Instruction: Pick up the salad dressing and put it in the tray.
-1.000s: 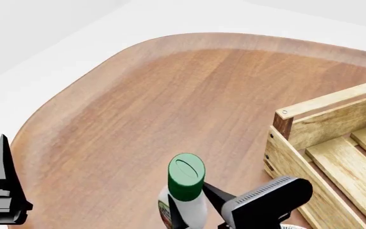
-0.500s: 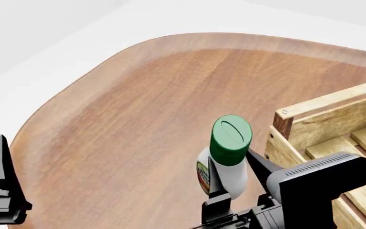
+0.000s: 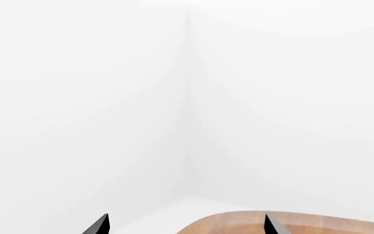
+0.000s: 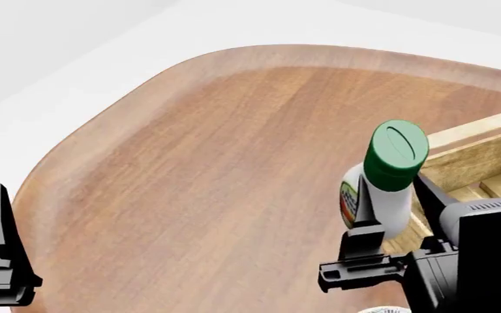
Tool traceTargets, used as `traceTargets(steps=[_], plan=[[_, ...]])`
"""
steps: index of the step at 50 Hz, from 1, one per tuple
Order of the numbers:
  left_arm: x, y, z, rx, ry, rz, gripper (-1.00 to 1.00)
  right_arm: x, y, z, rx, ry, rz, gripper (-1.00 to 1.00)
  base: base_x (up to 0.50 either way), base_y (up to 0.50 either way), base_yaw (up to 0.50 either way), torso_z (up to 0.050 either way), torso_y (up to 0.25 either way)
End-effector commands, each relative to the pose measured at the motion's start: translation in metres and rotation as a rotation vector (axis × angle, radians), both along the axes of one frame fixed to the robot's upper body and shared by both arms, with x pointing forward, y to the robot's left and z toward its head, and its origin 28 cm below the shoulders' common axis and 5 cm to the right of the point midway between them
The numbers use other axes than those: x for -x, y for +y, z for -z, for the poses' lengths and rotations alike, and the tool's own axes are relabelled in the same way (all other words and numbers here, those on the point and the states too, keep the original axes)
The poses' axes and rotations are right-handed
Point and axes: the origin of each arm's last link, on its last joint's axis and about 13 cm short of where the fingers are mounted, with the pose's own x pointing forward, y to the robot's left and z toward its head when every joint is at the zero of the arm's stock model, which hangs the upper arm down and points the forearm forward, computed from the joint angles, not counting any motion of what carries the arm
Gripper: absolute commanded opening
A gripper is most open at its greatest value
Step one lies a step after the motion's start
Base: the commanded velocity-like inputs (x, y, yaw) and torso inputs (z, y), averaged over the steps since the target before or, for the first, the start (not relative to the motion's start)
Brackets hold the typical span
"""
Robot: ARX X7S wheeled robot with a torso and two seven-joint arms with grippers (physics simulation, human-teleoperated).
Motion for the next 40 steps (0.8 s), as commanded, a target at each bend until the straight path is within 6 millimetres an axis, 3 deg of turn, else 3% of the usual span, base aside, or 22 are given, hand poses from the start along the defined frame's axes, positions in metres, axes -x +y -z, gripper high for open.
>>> traceTargets(steps=[1, 40], plan=[[0.0, 0.0, -0.001, 0.0, 0.0, -0.001, 1.0, -0.005, -0.014, -0.008, 0.006, -0.038, 0.118, -1.0, 0.0, 0.0, 0.0, 0.0, 0.0], [0.0, 0.0, 0.0, -0.003, -0.003, 0.005, 1.0, -0.025, -0.062, -0.021, 0.005, -0.062, 0.447, -1.0, 0.0, 0.0, 0.0, 0.0, 0.001]])
